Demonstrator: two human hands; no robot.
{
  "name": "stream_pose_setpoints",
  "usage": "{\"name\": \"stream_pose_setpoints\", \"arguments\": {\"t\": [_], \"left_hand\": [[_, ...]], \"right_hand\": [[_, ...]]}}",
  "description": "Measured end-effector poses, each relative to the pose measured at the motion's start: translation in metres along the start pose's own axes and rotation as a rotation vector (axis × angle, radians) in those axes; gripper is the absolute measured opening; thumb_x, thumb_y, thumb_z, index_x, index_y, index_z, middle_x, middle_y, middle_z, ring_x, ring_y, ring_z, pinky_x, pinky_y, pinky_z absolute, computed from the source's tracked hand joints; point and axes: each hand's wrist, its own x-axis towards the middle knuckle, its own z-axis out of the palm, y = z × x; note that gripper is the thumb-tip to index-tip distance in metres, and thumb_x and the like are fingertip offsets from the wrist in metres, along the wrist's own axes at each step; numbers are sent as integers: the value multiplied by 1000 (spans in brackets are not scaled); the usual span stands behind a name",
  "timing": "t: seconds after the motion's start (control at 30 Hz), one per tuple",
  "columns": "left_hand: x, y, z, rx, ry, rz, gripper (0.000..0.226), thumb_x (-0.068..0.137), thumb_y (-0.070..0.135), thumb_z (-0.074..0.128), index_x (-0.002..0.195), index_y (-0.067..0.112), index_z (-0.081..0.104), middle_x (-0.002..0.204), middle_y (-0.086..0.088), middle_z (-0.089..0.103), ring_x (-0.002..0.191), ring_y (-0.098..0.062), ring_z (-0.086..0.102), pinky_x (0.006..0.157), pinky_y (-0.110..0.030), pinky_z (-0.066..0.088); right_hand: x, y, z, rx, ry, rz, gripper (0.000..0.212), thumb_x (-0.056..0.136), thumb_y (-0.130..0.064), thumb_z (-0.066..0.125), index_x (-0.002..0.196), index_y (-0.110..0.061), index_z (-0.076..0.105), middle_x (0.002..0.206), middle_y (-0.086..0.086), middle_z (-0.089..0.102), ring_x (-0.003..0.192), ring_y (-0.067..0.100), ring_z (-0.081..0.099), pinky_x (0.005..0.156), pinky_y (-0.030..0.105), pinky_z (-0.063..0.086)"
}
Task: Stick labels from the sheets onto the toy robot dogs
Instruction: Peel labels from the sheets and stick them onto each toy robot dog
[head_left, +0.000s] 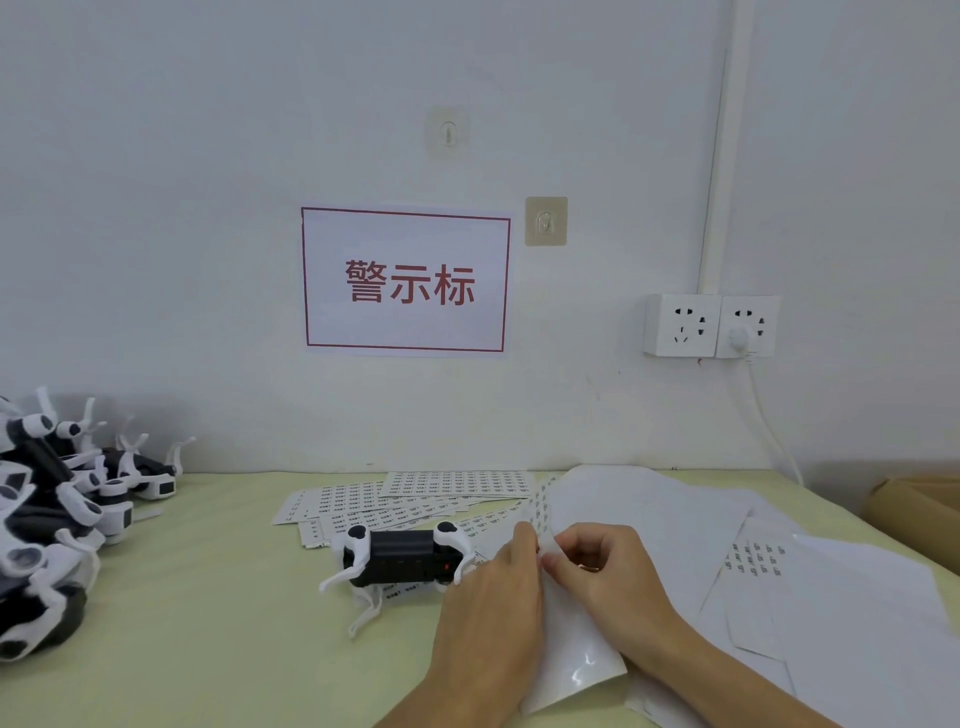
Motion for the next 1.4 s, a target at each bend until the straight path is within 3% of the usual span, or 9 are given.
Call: {"name": "stream_pose_setpoints", "arguments": {"t": [0.13,0.4,0.5,0.63,0.73,0.9,1.03,1.23,1.4], "left_hand": [[0,0,1,63,-10,8,13,104,19,25,115,22,30,97,4,57,93,-22,62,75,-37,45],[2,0,2,105,-30,-7,15,105,18,25,118,19,31,105,1,64,93,-23,64,69,-33,39],[2,1,2,94,-26,-12,12,107,22,24,116,19,31,102,1,65,91,-23,64,67,-32,36],[3,1,0,80,-37,-16,2,107,21,25,105,22,25,95,1,62,89,-24,63,66,-33,36],[4,0,0,109,-14,-36,5,108,21,25,109,21,29,98,1,64,92,-24,64,69,-33,39],[1,0,0,45,11,-16,3,106,22,25,103,24,26,91,6,58,90,-23,61,69,-33,35],[-2,0,0,18,42,17,16,105,31,23,113,22,33,98,4,62,93,-23,61,73,-35,40],[-2,-1,0,-1,19,-5,10,104,23,25,98,29,18,100,7,56,90,-22,57,71,-35,38],[0,-2,-1,-39,58,-46,3,105,23,25,105,25,27,94,7,53,89,-23,57,80,-38,47]], "right_hand": [[0,0,0,-25,2,-14,31,85,-1,67,64,-23,75,66,1,71,64,10,63,62,22,48],[0,1,1,-58,12,-31,26,86,-8,71,63,-20,73,63,1,70,60,11,62,59,20,46],[0,2,0,-47,14,-28,21,86,-8,71,66,-15,74,66,7,71,69,29,66,64,31,50],[0,2,1,-35,13,-13,18,85,-5,70,68,-10,74,70,12,71,76,35,67,69,41,54],[0,1,0,-32,5,-1,19,84,-2,68,67,-10,74,69,12,71,71,28,68,68,38,53],[-2,-2,0,-9,-10,2,27,85,0,67,65,-17,75,66,4,71,65,10,65,62,19,48],[-2,-2,0,-2,-8,-15,27,85,0,67,66,-17,76,68,5,72,67,13,67,64,20,50],[-1,-2,-1,-1,-24,-30,25,85,0,67,66,-15,75,67,5,71,65,12,65,63,21,49],[-2,-2,1,-74,-4,-27,27,85,1,65,63,-14,69,63,5,66,62,11,58,62,24,47]]}}
